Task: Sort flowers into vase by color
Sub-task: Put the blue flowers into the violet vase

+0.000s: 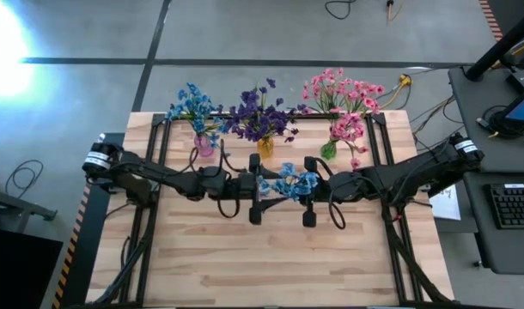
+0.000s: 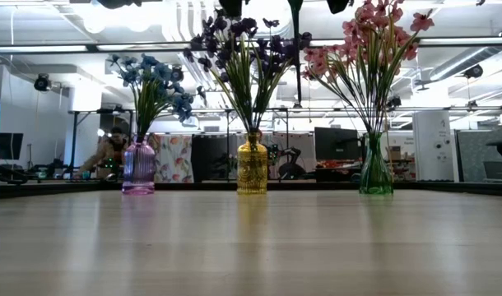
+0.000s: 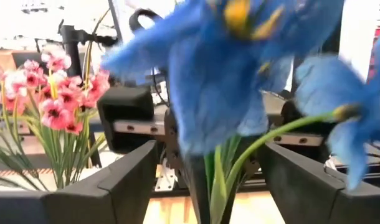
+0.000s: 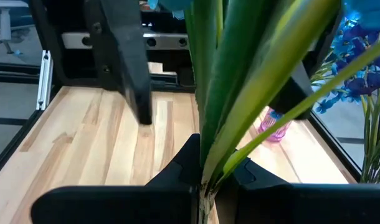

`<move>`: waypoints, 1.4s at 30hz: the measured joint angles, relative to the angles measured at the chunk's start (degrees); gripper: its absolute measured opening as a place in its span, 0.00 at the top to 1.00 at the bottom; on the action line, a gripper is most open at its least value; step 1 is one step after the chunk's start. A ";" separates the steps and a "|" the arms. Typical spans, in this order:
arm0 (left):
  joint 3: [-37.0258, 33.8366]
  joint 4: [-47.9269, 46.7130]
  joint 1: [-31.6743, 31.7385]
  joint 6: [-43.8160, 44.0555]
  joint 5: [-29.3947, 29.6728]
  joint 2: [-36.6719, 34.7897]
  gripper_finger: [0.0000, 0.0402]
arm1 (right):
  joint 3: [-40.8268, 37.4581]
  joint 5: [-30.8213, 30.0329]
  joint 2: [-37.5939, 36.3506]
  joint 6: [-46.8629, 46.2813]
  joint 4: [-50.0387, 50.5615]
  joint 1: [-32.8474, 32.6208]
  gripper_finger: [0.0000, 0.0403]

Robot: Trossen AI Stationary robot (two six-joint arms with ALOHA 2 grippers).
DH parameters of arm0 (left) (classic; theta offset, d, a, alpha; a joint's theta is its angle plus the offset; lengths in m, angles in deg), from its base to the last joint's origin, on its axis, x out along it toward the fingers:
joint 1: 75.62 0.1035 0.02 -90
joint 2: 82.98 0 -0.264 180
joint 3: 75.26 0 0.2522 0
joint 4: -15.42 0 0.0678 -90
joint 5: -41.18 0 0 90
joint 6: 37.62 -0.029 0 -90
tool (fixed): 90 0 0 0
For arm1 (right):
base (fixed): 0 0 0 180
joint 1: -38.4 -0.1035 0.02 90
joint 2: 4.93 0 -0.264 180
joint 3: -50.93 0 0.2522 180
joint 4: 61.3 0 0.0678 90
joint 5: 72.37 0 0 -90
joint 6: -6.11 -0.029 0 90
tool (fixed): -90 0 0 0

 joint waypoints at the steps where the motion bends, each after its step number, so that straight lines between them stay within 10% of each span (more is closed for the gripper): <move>1: 0.00 0.31 0.00 -0.28 -0.06 0.00 0.34 | 0.00 0.00 0.00 0.00 -0.02 0.00 0.97; 18: 0.00 0.93 0.72 -0.60 -0.04 0.22 0.83 | 0.02 -0.09 0.00 -0.90 -0.37 0.02 0.96; 25: 0.00 0.89 0.72 -0.59 -0.02 0.22 0.97 | 0.01 -0.02 0.00 -2.08 -0.39 0.02 0.80; 42: 0.02 -14.29 0.83 -0.60 8.22 -13.06 1.00 | 0.02 0.00 -5.92 -5.44 0.02 0.00 0.50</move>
